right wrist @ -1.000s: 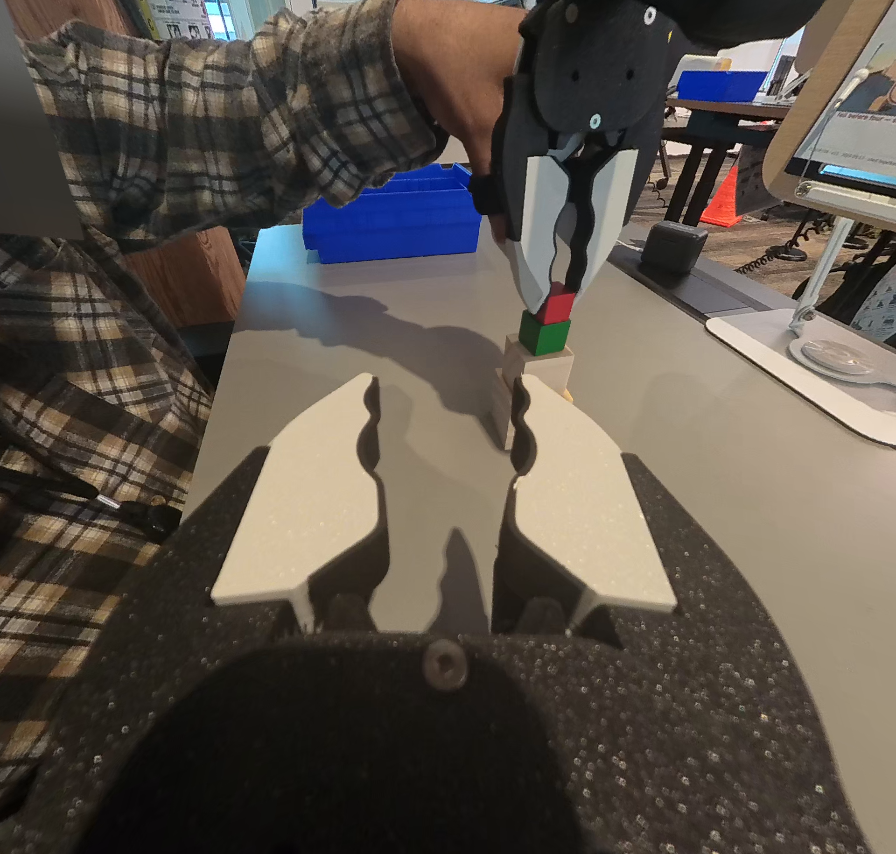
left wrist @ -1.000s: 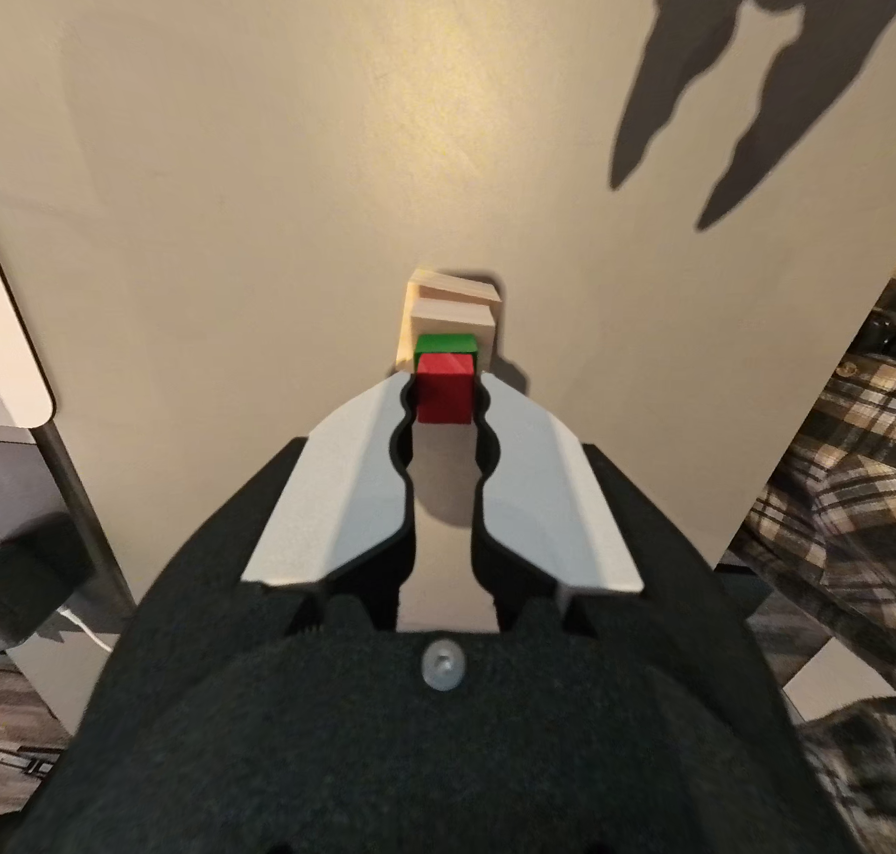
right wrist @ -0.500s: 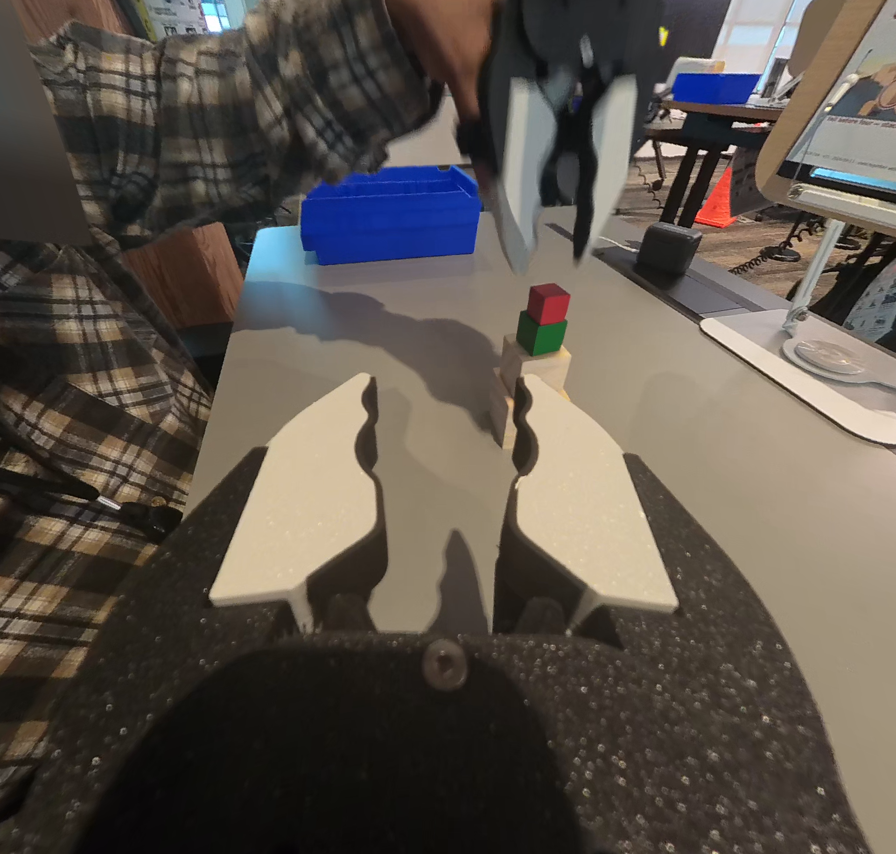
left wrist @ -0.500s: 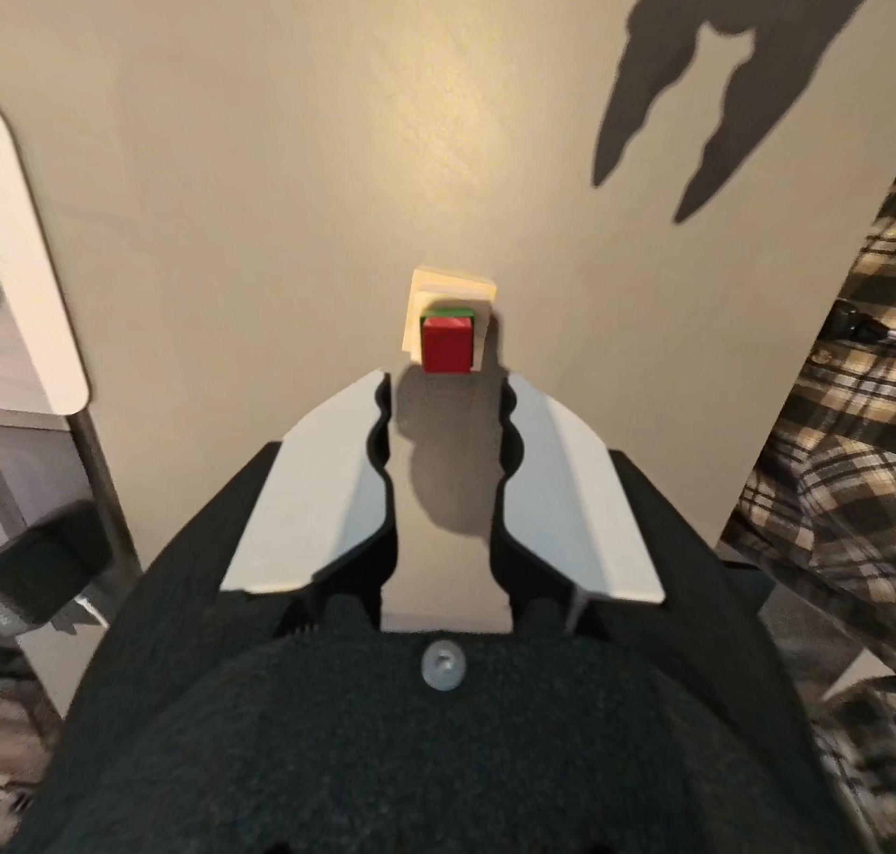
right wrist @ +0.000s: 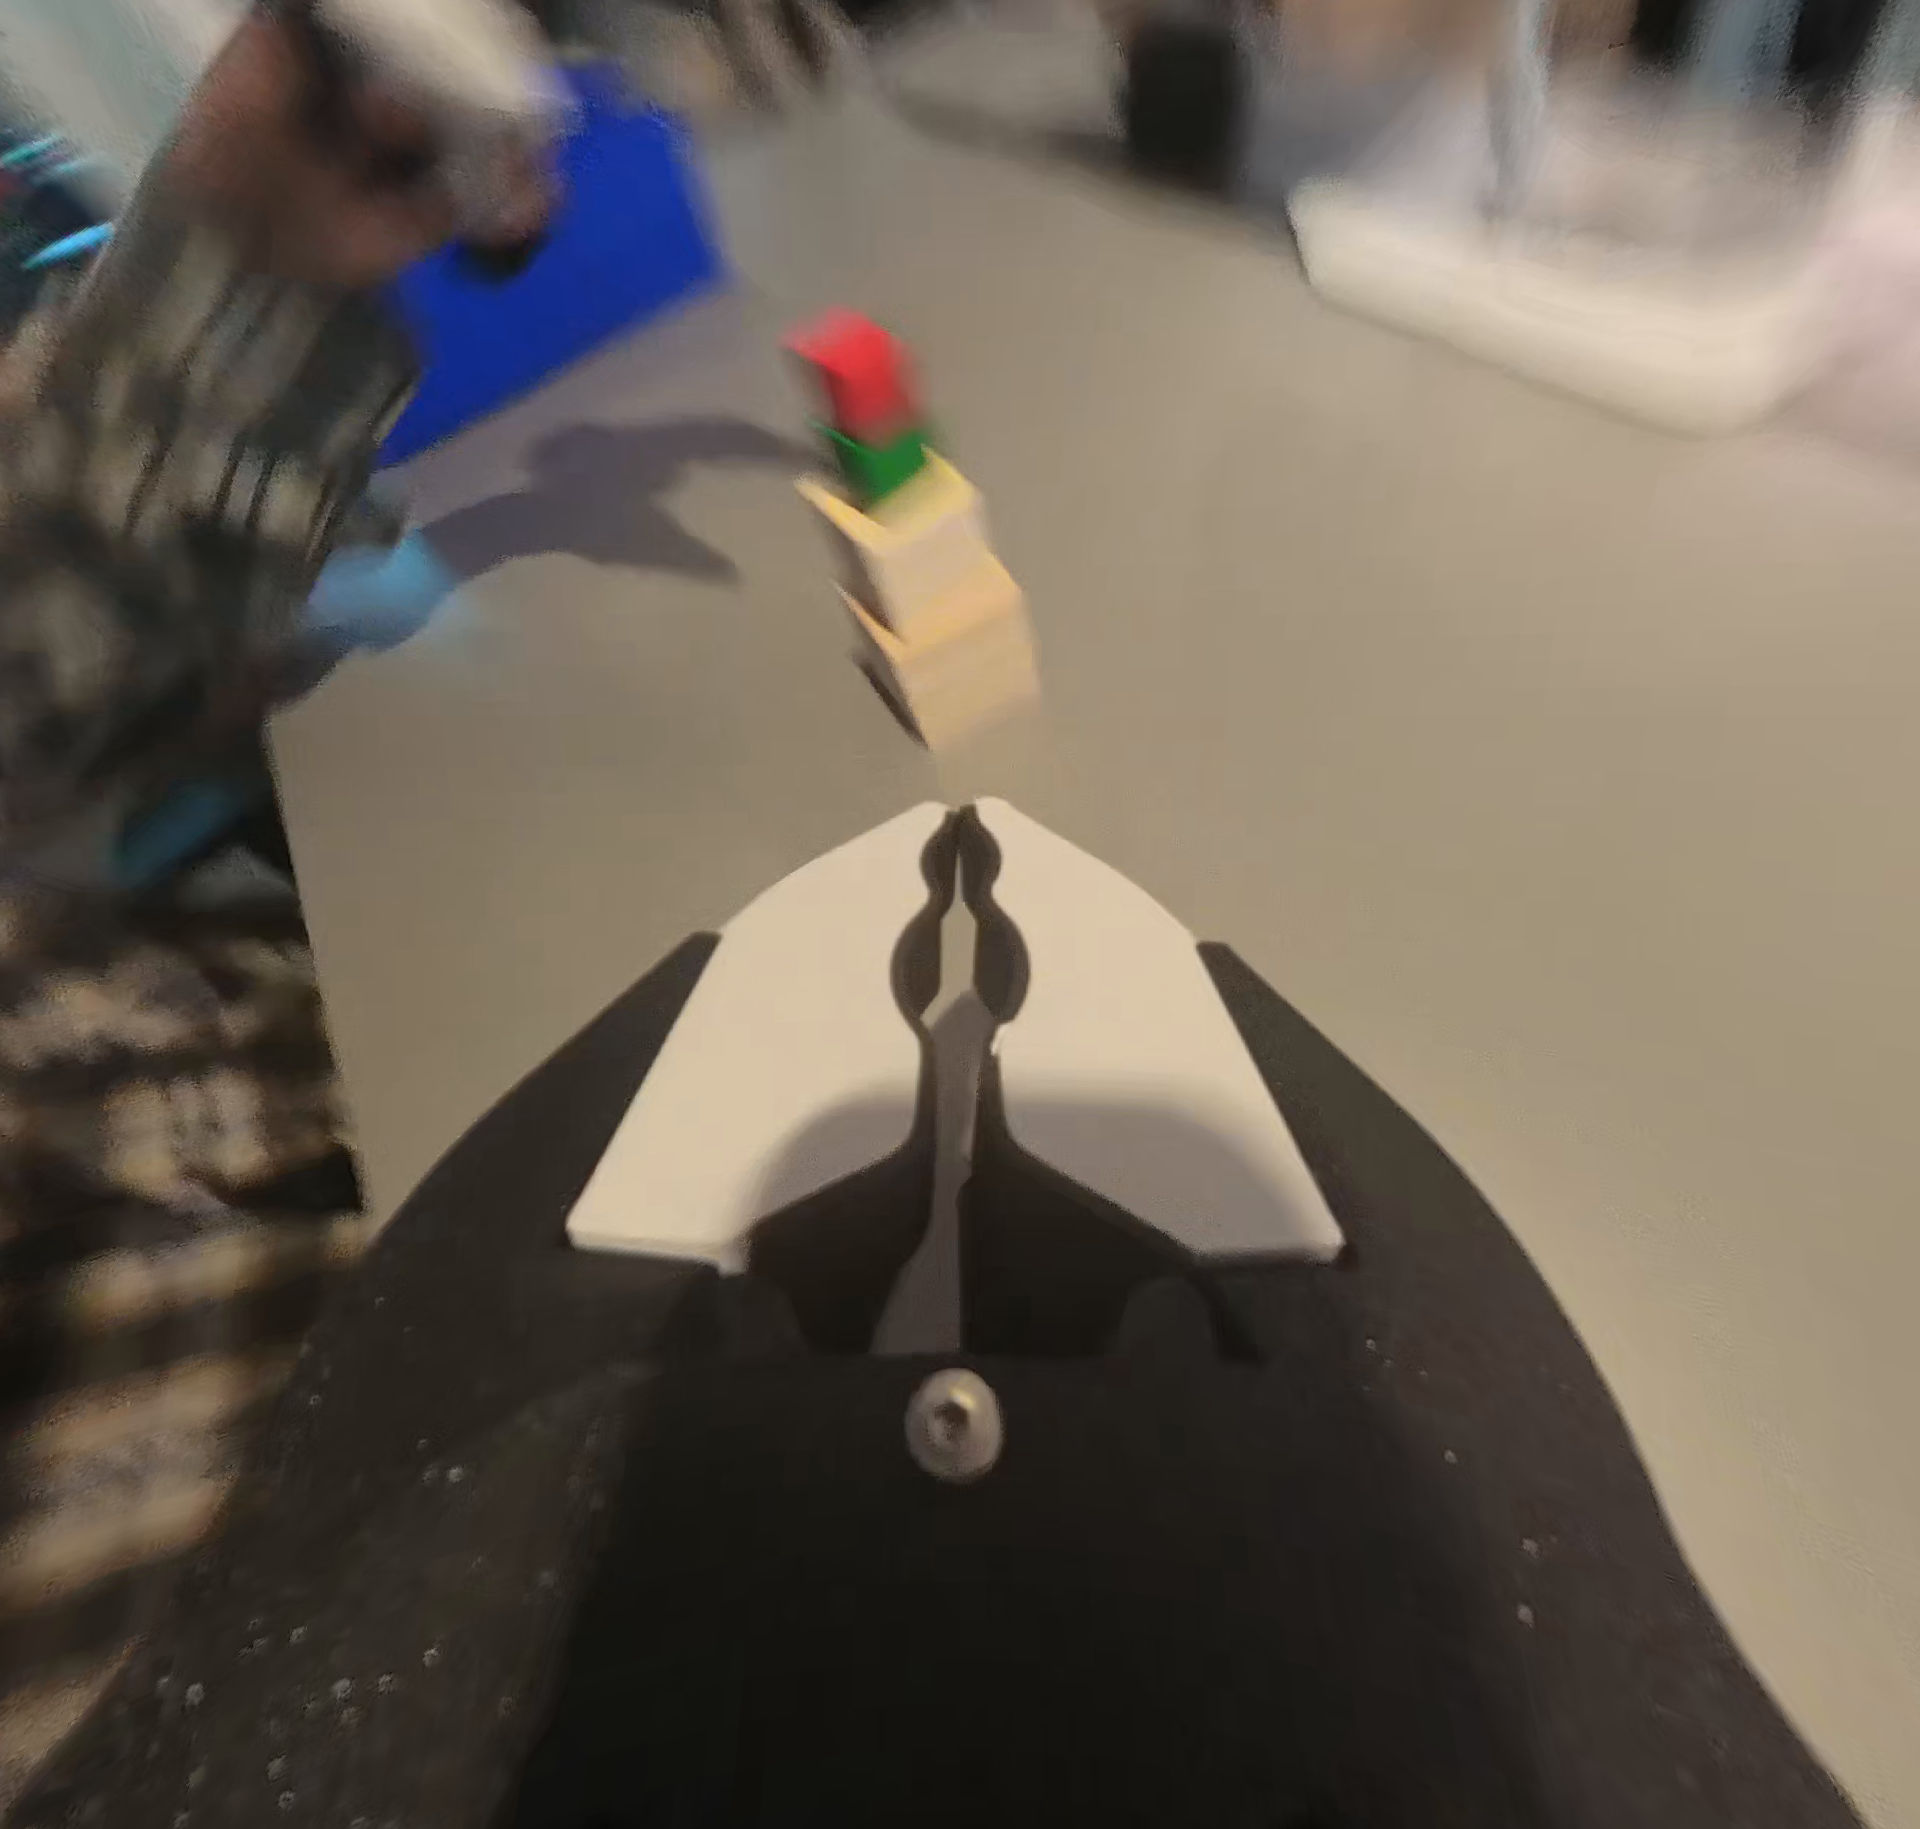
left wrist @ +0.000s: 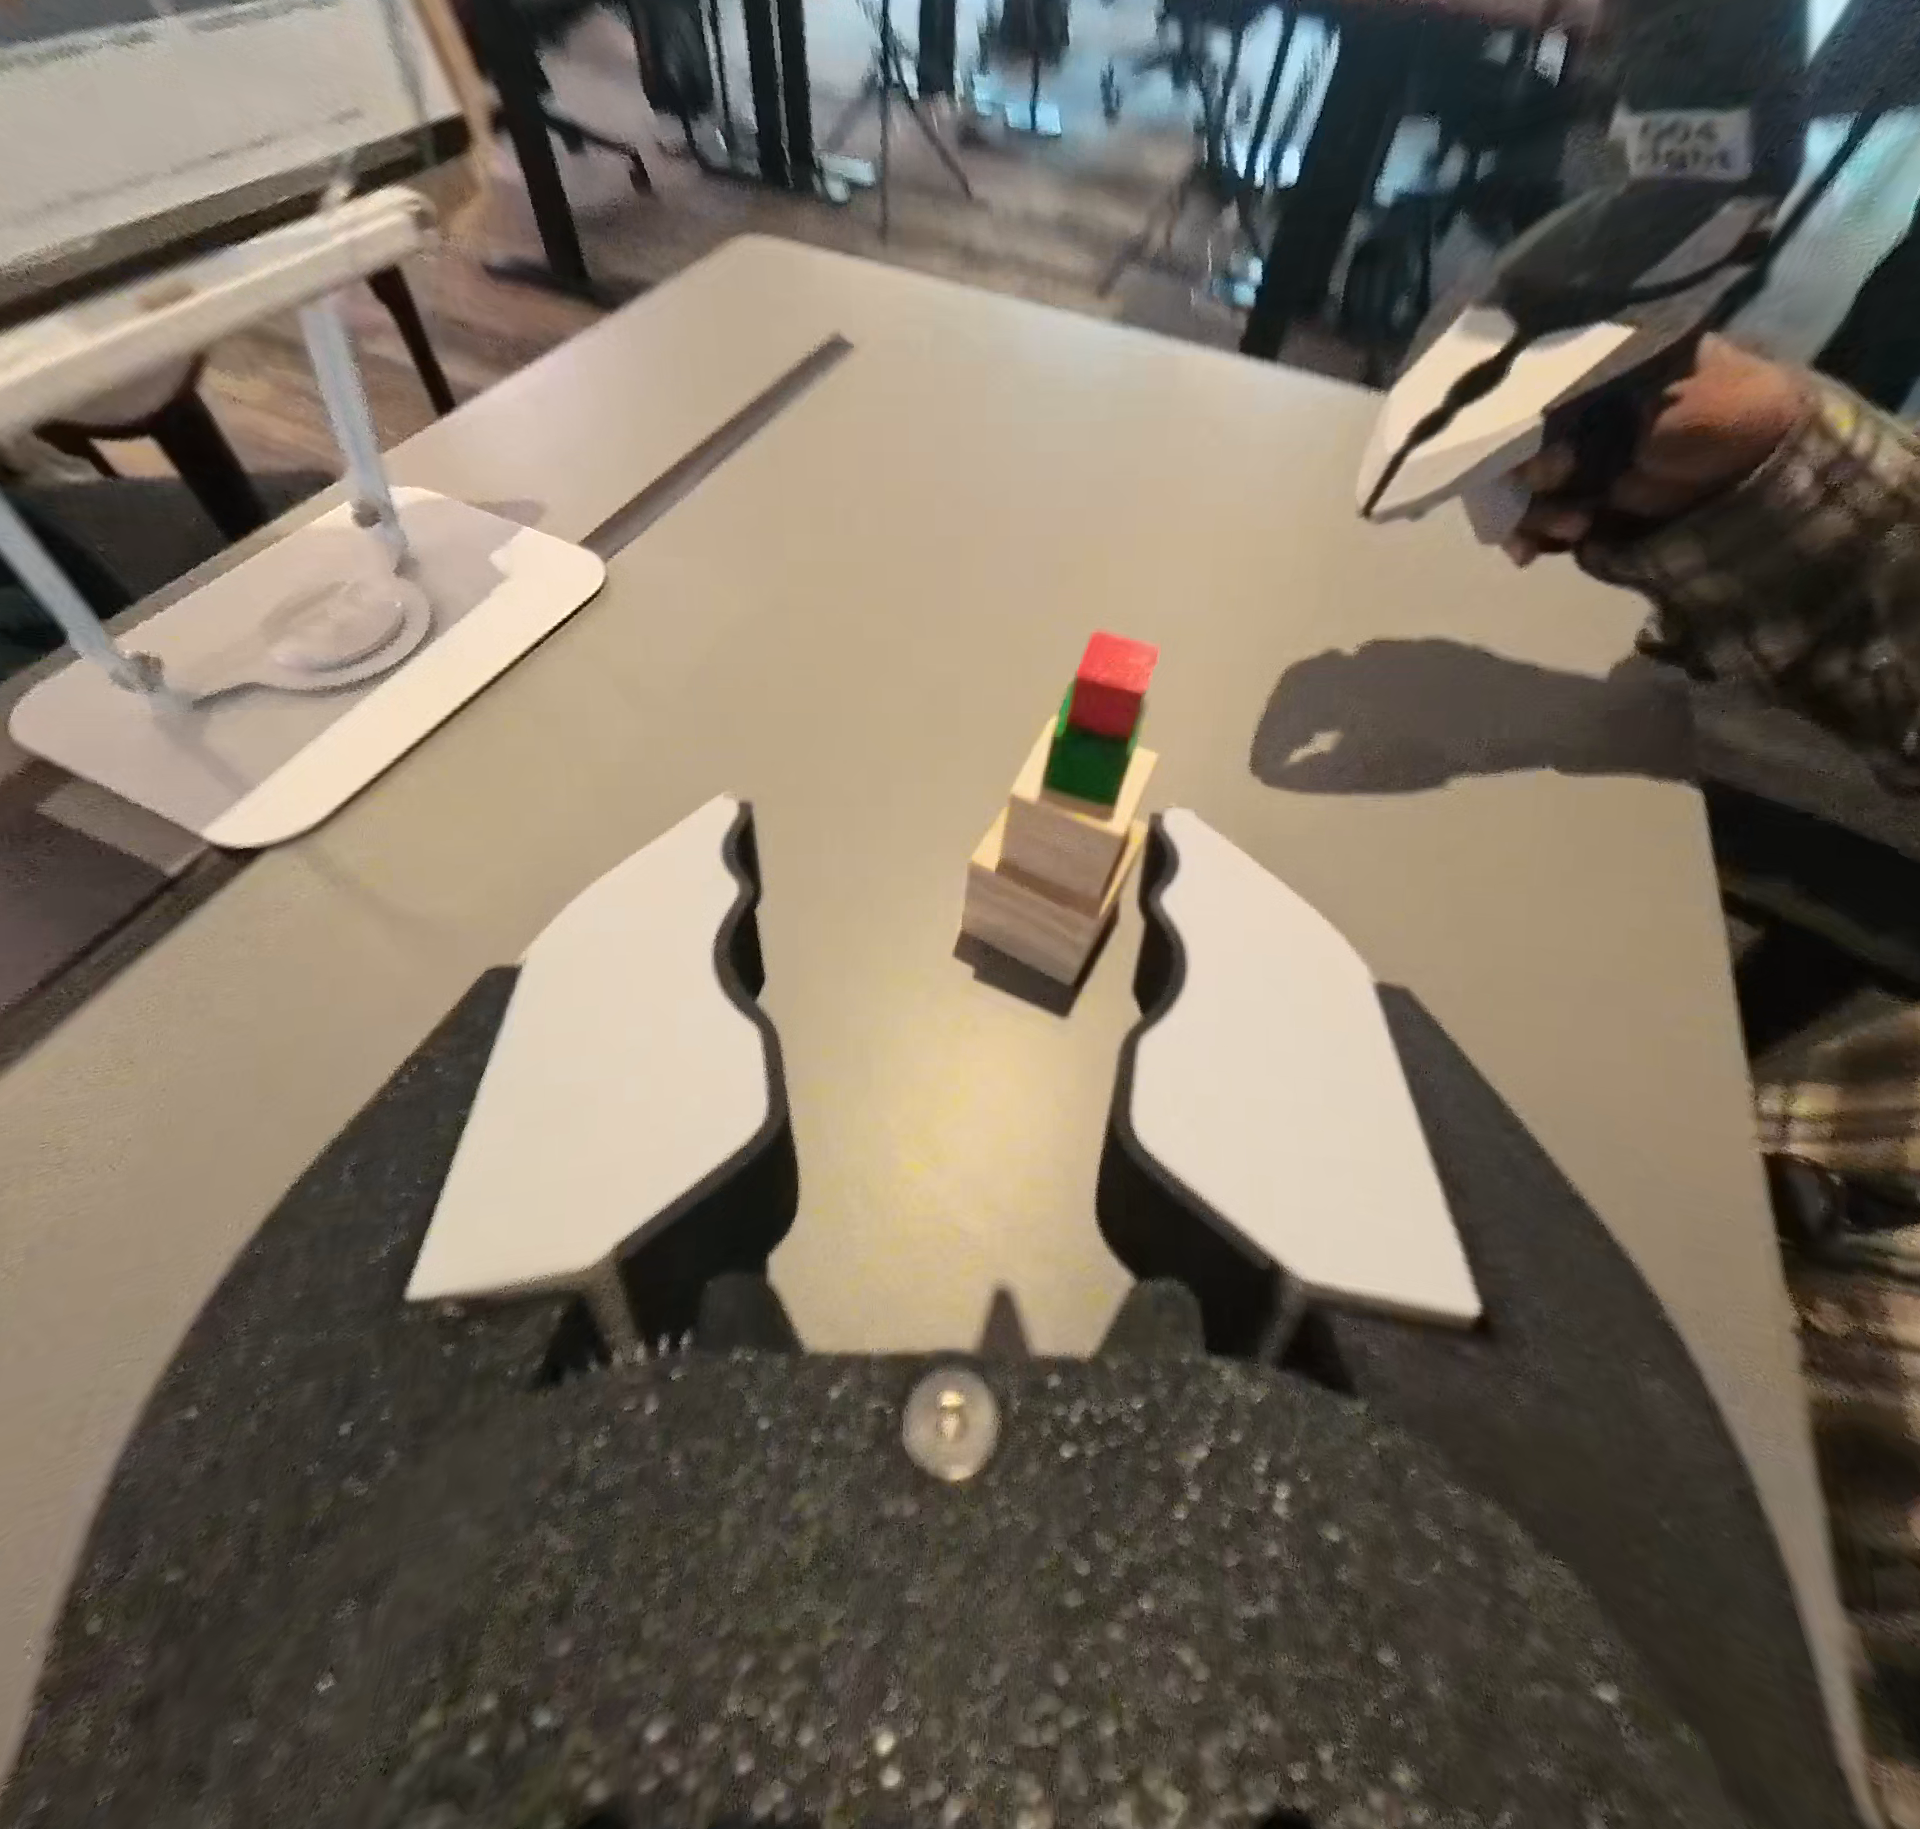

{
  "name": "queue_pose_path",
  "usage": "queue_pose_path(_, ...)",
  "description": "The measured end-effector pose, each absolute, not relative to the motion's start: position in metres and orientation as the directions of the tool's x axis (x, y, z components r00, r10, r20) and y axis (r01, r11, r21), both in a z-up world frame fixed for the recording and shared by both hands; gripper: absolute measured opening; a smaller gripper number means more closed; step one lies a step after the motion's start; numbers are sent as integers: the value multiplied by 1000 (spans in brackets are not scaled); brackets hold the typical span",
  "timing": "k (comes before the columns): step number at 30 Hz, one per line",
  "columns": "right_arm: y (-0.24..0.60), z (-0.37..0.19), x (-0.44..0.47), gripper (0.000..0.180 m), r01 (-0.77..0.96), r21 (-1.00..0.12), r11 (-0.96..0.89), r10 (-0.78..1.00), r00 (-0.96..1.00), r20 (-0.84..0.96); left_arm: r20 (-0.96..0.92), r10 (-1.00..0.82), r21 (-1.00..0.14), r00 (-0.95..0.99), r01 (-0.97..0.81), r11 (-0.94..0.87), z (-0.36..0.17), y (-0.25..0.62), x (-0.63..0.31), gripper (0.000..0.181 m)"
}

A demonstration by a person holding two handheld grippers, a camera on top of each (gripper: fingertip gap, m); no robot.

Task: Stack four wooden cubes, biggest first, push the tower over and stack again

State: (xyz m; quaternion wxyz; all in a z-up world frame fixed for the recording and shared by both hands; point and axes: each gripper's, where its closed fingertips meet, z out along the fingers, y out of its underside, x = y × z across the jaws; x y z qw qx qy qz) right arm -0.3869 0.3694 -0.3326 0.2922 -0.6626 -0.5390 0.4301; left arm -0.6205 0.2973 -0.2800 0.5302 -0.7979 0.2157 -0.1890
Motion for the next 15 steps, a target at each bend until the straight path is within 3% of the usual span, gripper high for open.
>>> queue_pose_path(4,377,-362,-394,0,577,-648,-498,864,259,-432,102,-461,-968,882,-18,-249,-317,290,-653,66)
queue_pose_path(8,373,-379,-405,0,638,-482,-600,793,395,-465,60,-382,-979,922,-19,-201,-325,284,-675,64)
queue_pose_path(15,374,-394,-446,0,679,-386,-624,778,492,-391,73,-336,-984,939,13,-178,-326,280,-687,63)
